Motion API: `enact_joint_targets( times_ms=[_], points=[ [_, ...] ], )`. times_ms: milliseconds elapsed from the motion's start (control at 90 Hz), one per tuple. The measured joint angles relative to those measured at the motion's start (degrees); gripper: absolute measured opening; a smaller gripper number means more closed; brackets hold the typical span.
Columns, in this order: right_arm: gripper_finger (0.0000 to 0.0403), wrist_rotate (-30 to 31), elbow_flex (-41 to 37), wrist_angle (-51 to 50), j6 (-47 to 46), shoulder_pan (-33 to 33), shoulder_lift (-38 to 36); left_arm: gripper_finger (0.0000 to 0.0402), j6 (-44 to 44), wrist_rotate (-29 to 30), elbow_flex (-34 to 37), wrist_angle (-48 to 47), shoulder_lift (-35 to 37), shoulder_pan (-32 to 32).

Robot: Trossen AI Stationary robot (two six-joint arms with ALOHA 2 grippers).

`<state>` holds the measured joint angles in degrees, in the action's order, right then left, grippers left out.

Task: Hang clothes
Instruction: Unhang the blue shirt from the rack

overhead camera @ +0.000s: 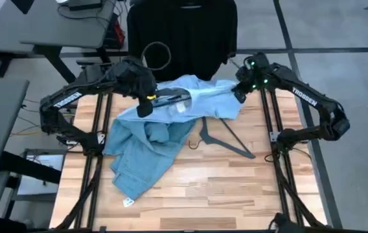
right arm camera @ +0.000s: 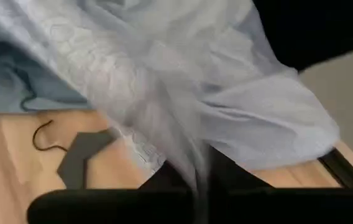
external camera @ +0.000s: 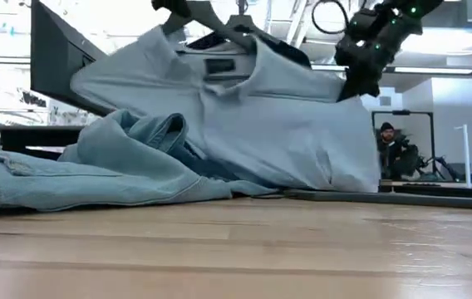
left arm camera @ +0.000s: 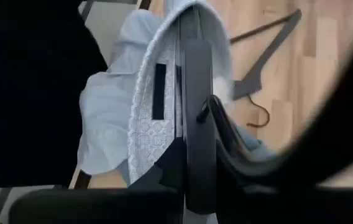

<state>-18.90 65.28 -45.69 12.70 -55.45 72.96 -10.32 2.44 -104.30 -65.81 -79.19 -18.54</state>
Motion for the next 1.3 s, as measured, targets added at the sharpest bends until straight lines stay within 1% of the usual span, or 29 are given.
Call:
enact_joint_targets(
  times_ms=[167, 278, 389, 500, 600, 700, 778, 911, 1011, 1078, 1167, 1300],
  points=[
    [0.0003, -1.9, -0.5, -0.3, -0.1, -2.0, -0.1, 0.0027, -0.7, 0.3, 0.1, 2.6, 2.9, 0.1],
    [0.0002, -2.0, -2.1, 0.4, -1.1, -5.0, -0.3, 0.0027, -0.2, 0.5, 0.1, 4.9, 5.4, 0.1],
    [0.0001, -3.2, -6.2, 1.1, -2.7, -7.0, -0.3, 0.0027, -0.4, 0.3, 0.2, 8.1, 8.1, 0.1],
    [0.0001, -5.8, -11.1, 4.1, -4.7, -6.8, -0.3, 0.0027, -1.4, -0.5, 0.2, 13.2, 10.3, 0.1],
    [0.0000, -7.4, -15.0, 9.4, -8.2, -4.4, -0.3, 0.0027, -1.9, -1.5, 0.2, 17.2, 11.1, 0.1],
    [0.0000, -7.4, -17.2, 13.0, -11.2, -1.8, -0.2, 0.0027, -2.3, -2.2, 0.2, 17.7, 10.6, 0.1],
    [0.0000, -7.0, -17.2, 14.3, -11.9, -0.2, -0.2, 0.0027, -2.3, -2.1, 0.2, 18.2, 9.9, 0.0],
    [0.0000, -7.1, -18.9, 15.4, -13.0, 2.0, 0.9, 0.0027, -3.0, -2.2, 0.9, 22.8, 8.9, 0.1],
    [0.0000, -10.4, -24.6, 20.7, -17.2, 6.0, 2.5, 0.0027, -3.4, -2.8, 1.0, 27.2, 8.9, 0.2],
    [0.0000, -12.3, -27.7, 25.1, -20.5, 9.7, 3.3, 0.0027, -3.4, -2.9, 1.0, 28.0, 9.0, 0.1],
    [0.0000, -10.8, -29.6, 28.8, -23.2, 14.1, 3.5, 0.0027, -3.3, -2.9, 1.0, 28.0, 9.0, -0.3],
    [0.0000, -9.8, -29.9, 31.4, -24.7, 16.9, 3.6, 0.0027, -3.2, -2.6, 1.0, 29.8, 8.2, -0.7]
  ],
)
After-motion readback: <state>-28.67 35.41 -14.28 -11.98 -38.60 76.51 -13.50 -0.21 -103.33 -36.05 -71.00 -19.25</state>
